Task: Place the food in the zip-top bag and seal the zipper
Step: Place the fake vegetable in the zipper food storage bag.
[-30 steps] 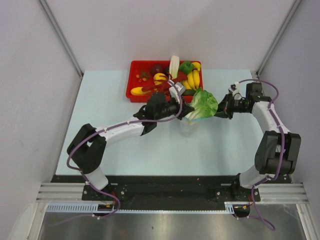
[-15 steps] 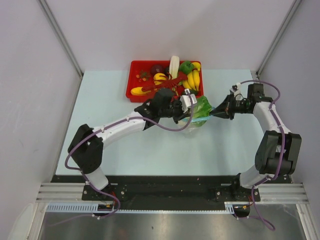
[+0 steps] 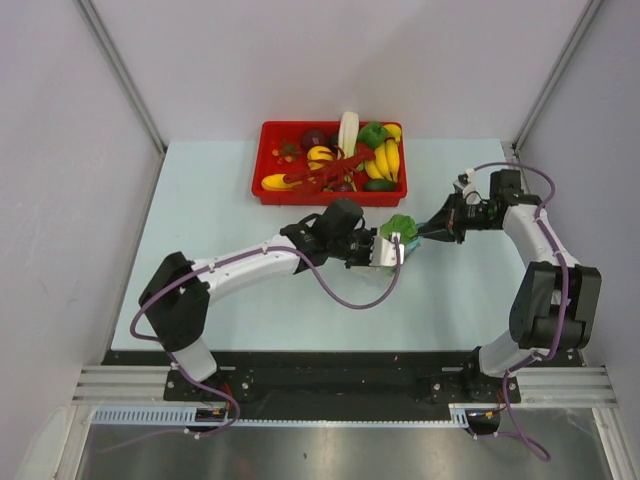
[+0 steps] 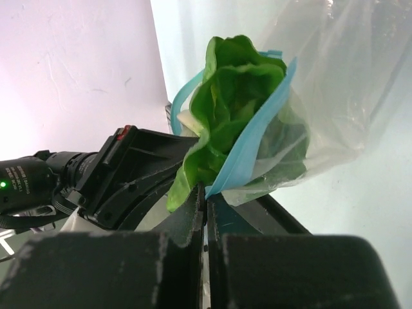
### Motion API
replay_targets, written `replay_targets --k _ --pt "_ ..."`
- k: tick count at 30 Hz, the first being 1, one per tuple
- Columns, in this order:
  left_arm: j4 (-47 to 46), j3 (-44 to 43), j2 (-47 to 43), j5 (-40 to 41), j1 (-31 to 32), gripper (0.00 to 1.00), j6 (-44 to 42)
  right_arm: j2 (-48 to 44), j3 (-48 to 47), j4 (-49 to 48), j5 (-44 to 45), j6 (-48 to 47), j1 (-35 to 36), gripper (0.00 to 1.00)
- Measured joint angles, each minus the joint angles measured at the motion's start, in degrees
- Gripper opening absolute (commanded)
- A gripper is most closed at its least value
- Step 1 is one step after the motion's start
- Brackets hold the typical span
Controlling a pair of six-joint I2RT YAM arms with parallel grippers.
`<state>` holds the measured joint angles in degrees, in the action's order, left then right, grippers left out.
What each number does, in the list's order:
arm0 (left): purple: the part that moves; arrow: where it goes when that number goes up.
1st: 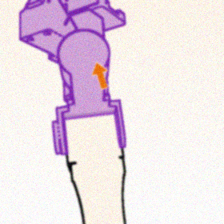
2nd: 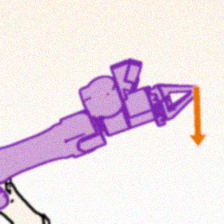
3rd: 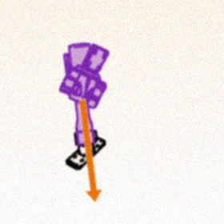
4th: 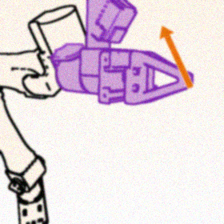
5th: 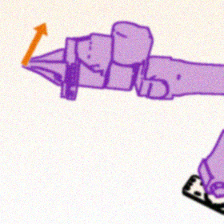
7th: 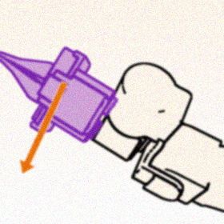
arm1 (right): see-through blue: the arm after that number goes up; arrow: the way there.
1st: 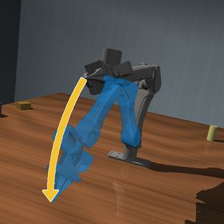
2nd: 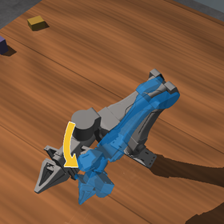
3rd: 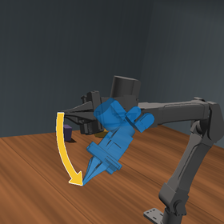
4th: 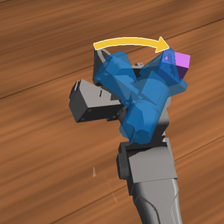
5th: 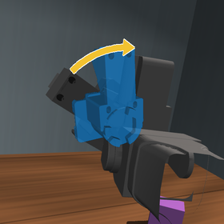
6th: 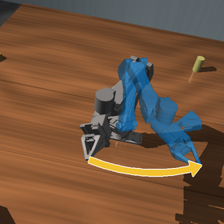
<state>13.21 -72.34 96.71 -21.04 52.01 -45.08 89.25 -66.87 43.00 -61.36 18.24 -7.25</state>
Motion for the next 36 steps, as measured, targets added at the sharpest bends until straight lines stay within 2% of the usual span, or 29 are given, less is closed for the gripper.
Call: replay_targets --k 3,8,12,13,14,15,16,21,26,31,34,36 --pt "3.72 -2.75 1.33 -0.11 0.0 0.0 -3.43 -0.79 0.13 -0.02 -0.02 -0.33 0.52 0.0" --pt "12.85 -15.72 10.43 1.68 0.0 0.0 -6.08 -5.38 0.13 -1.27 0.28 -0.57 0.98 0.0" --pt "13.79 -16.26 11.56 3.02 0.35 0.01 -8.17 -7.48 0.13 -1.18 1.79 -1.44 1.97 0.0" --pt "14.03 -16.26 11.5 3.17 0.5 0.07 -8.59 -7.52 0.13 -0.96 2.12 -1.75 2.25 0.0" --pt "14.45 -16.2 11.41 3.32 0.63 0.21 -8.96 -7.5 0.13 -0.39 2.86 -2.62 2.62 0.0" --pt "14.86 -16.06 11.34 3.32 0.66 0.28 -9.27 -7.41 0.15 0.13 3.58 -3.58 2.95 0.0" --pt "15.1 -15.96 11.28 3.28 0.68 0.46 -9.55 -7.3 0.15 0.74 4.5 -5.05 3.39 0.0" --pt "19.52 -15.93 10.6 1.66 0.42 0.75 -8.13 -5.99 0.15 3.85 6.34 -10.49 4.55 0.0" --pt "22.12 -15.93 8.28 -3.61 -4.04 0.76 2.49 -5.77 0.13 7.04 8.07 -14.95 4.0 0.0" --pt "16.33 -15.91 3.45 -6.4 -13.62 0.51 20.37 -5.77 0.13 9.49 9.09 -18.08 3.96 0.0" --pt "14.21 -15.96 3.74 -7.76 -18.38 0.51 28.39 -5.75 0.13 10.23 9.29 -19.34 3.52 0.0" --pt "14.29 -15.98 5.7 -9.35 -19.43 0.5 32.2 -5.62 0.13 10.71 9.46 -19.91 3.23 0.0"
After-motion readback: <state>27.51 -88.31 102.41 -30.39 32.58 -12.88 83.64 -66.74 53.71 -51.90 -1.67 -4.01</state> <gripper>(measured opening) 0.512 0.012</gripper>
